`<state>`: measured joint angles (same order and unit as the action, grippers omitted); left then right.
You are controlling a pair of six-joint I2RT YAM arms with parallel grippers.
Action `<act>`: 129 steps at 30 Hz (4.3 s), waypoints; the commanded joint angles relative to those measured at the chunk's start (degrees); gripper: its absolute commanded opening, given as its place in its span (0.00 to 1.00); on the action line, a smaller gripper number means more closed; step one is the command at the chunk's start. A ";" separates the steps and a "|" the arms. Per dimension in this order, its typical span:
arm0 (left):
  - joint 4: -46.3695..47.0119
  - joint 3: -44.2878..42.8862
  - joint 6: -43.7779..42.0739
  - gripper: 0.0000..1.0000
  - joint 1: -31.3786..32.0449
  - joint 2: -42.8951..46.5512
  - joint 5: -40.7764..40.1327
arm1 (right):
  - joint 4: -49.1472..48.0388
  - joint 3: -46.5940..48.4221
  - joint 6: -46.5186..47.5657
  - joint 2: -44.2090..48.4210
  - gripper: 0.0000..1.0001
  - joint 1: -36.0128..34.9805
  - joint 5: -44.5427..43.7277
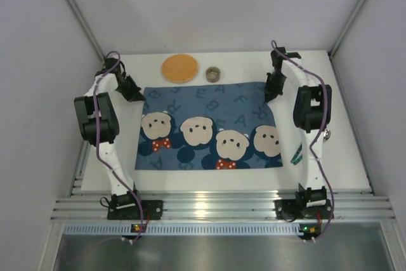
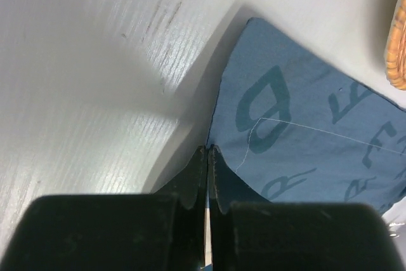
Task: Set the dinner table for one person
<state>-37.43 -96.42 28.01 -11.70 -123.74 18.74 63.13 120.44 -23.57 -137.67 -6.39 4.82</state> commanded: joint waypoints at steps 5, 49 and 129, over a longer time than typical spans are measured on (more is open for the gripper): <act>-4.75 -5.09 1.08 0.02 -0.42 -0.45 -3.71 | -0.29 0.76 0.19 -0.59 0.44 0.68 -1.75; 29.08 -28.38 26.31 0.50 9.68 -29.45 8.85 | -19.54 -26.35 -9.65 28.52 1.00 -2.84 13.28; 16.16 17.85 -5.16 0.98 24.18 4.21 25.38 | -27.38 -0.81 -5.69 13.21 0.00 -4.86 0.54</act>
<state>-19.44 -76.90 25.06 12.49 -117.67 46.68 35.16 121.73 -32.64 -133.34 -10.33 6.22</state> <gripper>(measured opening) 0.975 0.047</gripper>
